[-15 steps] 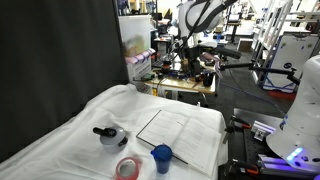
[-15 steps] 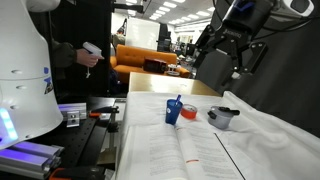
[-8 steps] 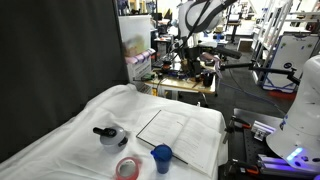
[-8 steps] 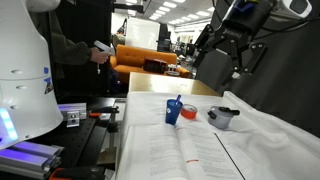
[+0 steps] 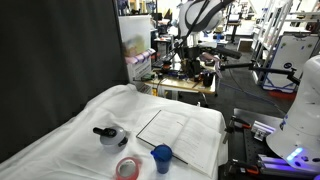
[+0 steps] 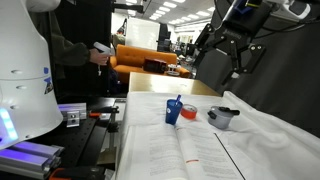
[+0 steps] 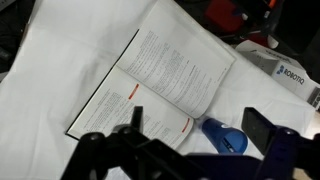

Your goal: Take the marker out of the cup and put it on the book

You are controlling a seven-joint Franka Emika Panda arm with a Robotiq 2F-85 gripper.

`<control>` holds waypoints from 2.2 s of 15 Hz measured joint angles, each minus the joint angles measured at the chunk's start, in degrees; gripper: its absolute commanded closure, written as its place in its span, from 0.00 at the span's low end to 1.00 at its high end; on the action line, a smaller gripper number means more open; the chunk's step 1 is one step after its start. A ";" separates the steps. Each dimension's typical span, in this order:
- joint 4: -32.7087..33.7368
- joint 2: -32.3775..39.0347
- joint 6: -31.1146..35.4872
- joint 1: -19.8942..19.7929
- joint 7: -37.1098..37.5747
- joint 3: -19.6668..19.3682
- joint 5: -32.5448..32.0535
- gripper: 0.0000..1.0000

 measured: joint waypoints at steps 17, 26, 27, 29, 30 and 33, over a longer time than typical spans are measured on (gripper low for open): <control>0.00 0.02 -0.94 0.00 6.42 1.35 -7.26 0.00; 0.00 0.02 -0.94 0.00 6.42 1.38 -7.24 0.00; 0.00 0.02 -0.94 0.00 6.42 1.38 -7.24 0.00; 0.00 0.02 -0.93 0.00 6.42 1.38 -7.24 0.00; 0.00 0.02 -0.94 0.00 6.42 1.38 -7.24 0.00; -0.02 0.02 -0.96 0.00 6.14 1.40 -7.82 0.00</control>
